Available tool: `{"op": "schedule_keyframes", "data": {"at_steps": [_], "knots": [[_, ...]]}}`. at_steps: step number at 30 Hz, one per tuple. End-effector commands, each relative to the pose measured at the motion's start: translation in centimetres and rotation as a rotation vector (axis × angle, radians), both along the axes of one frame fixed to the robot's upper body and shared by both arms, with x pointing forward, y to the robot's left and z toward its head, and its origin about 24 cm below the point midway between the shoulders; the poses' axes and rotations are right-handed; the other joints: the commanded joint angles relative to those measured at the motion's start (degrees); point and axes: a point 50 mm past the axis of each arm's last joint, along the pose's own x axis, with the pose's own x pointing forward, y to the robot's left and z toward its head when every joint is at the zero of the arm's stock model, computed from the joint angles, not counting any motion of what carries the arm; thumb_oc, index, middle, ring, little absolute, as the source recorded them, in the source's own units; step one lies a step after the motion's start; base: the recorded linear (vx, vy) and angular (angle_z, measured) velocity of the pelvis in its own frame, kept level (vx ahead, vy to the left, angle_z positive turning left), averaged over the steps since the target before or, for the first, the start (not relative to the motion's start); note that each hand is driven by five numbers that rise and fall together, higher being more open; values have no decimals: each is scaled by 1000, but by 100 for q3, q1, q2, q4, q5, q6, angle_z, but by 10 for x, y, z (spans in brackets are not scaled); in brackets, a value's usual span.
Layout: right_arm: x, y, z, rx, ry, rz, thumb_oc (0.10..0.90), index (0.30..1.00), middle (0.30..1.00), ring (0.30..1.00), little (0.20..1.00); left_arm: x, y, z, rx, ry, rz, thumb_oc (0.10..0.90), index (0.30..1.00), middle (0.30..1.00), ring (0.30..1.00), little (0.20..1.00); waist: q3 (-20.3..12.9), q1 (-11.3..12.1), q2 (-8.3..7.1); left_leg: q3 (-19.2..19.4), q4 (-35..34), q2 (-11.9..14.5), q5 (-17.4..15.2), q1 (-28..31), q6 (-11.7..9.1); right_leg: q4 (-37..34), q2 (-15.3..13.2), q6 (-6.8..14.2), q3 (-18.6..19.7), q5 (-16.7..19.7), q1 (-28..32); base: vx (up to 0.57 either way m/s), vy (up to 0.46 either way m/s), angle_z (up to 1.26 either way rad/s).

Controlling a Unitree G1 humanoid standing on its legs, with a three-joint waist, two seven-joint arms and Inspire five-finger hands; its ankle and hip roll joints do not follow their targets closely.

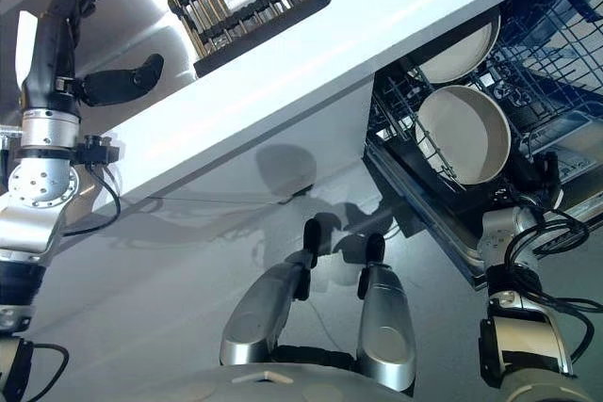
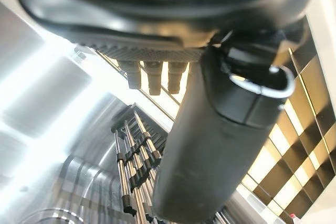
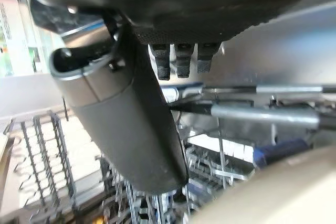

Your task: Pick up plates and place into dishwasher.

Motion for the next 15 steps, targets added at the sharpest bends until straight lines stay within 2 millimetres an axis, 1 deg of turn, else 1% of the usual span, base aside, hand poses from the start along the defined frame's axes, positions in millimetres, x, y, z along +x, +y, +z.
{"op": "schedule_keyframes", "data": {"at_steps": [1,2,3,4,7,8,10,11,13,14,15], "knots": [[2,-14,88,-375,-275,-55,800,900,900,900,900,-8,2,0,-44,-73,16,800,900,900,900,900,-156,-82,19,10,483,-313,-801,-62,202,628,290,-211,-312,-664,-80,0,0,0],[1,-12,93,-425,-274,-82,800,900,900,900,900,-8,2,-1,-45,-71,18,800,900,900,900,900,-162,-84,16,7,479,-312,-802,-60,205,629,291,-207,-306,-663,-84,8,31,-1],[0,-9,106,-517,-256,-166,800,900,900,900,900,-8,3,-3,-48,-66,20,800,900,900,900,900,-171,-89,10,15,478,-307,-807,-56,211,636,291,-197,-293,-665,-92,8,37,-3],[-1,-7,113,-554,-243,-232,800,900,900,900,900,-7,3,-4,-52,-64,22,800,900,900,900,900,-172,-94,13,22,474,-302,-814,-52,217,641,291,-188,-283,-665,-100,7,40,-3],[-2,0,129,-589,-296,-268,800,900,900,900,900,-7,3,-5,-55,-59,24,800,900,900,900,900,-188,-103,2,26,436,-303,-822,-24,235,623,297,-168,-267,-661,-94,3,27,-1],[1,6,134,-608,-325,-234,800,900,900,900,900,-6,2,-6,-58,-57,24,800,900,900,900,900,-193,-107,7,32,422,-306,-821,-7,238,617,296,-161,-258,-658,-92,2,54,-1],[6,13,137,-634,-341,-162,800,900,900,900,900,-5,1,-6,-59,-55,21,800,900,900,900,900,-202,-104,12,24,401,-318,-821,24,243,608,285,-157,-256,-654,-80,3,67,0],[11,18,139,-652,-353,-80,800,900,900,900,900,-4,2,-6,-64,-54,18,800,900,900,900,900,-215,-95,12,22,390,-327,-820,46,241,581,272,-151,-256,-646,-54,7,62,0],[16,24,139,-684,-353,11,800,900,900,900,900,-4,3,-5,-64,-50,16,800,900,900,900,900,-246,-74,-15,12,360,-337,-827,84,243,493,267,-151,-263,-629,12,7,29,0],[16,24,139,-684,-353,13,800,900,900,900,900,-4,3,-5,-64,-50,16,800,900,900,900,900,-243,-78,-15,10,356,-336,-826,90,243,483,269,-151,-264,-625,21,20,40,0],[20,28,138,-677,-366,108,800,900,900,900,900,-4,3,-5,-65,-46,15,800,900,900,900,900,-246,-63,-26,-3,360,-342,-826,105,248,469,264,-149,-269,-611,39,24,31,-2]]}}
